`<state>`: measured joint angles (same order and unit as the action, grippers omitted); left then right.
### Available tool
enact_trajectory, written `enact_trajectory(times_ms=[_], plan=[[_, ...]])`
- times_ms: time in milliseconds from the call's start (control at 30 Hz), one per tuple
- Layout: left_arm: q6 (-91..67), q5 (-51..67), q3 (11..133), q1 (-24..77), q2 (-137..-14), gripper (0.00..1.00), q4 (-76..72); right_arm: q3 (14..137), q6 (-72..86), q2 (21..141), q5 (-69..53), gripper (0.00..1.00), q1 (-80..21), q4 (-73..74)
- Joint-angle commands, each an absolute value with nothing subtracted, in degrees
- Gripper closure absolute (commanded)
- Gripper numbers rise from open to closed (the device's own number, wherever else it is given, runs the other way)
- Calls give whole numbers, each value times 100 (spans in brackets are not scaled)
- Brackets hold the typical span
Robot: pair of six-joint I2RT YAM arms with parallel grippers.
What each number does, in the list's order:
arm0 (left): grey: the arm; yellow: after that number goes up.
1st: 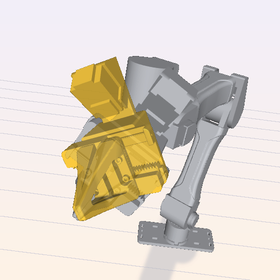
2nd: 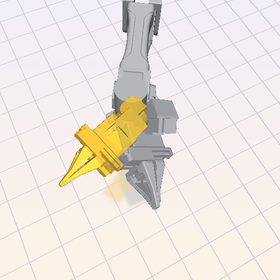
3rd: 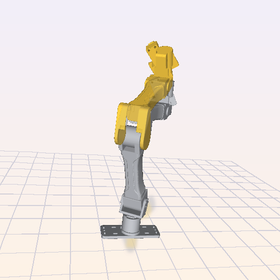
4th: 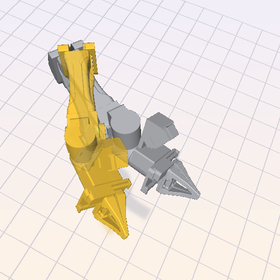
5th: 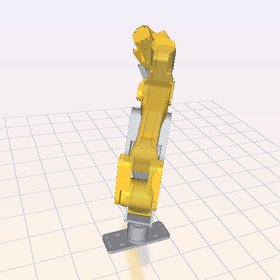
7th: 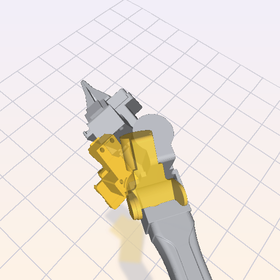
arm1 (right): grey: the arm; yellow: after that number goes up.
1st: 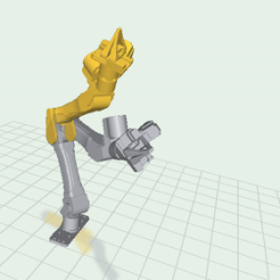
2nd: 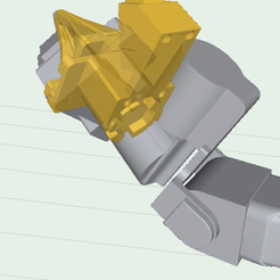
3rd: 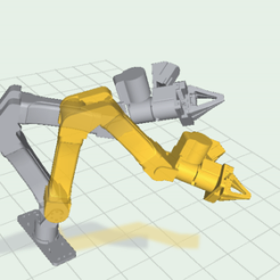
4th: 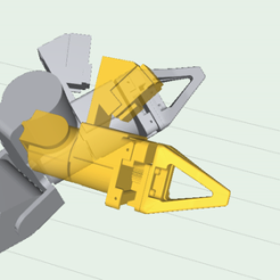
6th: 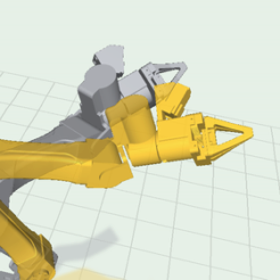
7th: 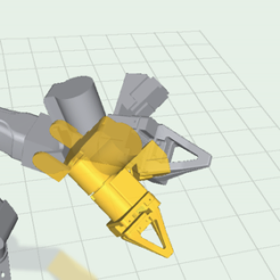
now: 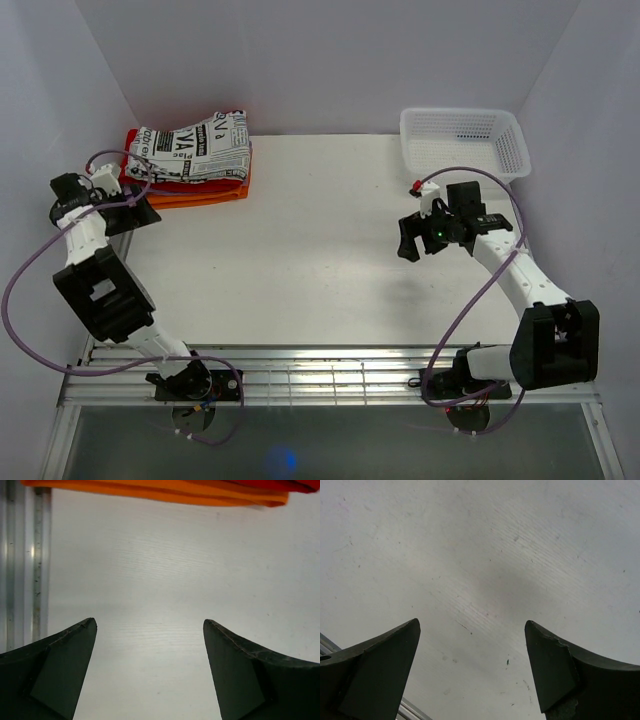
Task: Fold and stack the trousers
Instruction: Neatly place the folded trousers to the corner
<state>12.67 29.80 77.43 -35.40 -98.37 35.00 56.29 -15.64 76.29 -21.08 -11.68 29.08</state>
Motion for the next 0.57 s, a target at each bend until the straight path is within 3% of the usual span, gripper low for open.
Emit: enact_trajectory(times_ms=[0,267,533], plan=[[1863,3929,7657,-3209,-8931,2,4430,5327,-1521,7287,-2048,10,-853,3102],[1100,2725,6048,-881,-8069,2,3641,4834,-1406,6733,-1951,10,-352,3129],[659,2821,5871,-624,-8069,2,3463,4720,-1433,6469,-2004,10,-325,3164]])
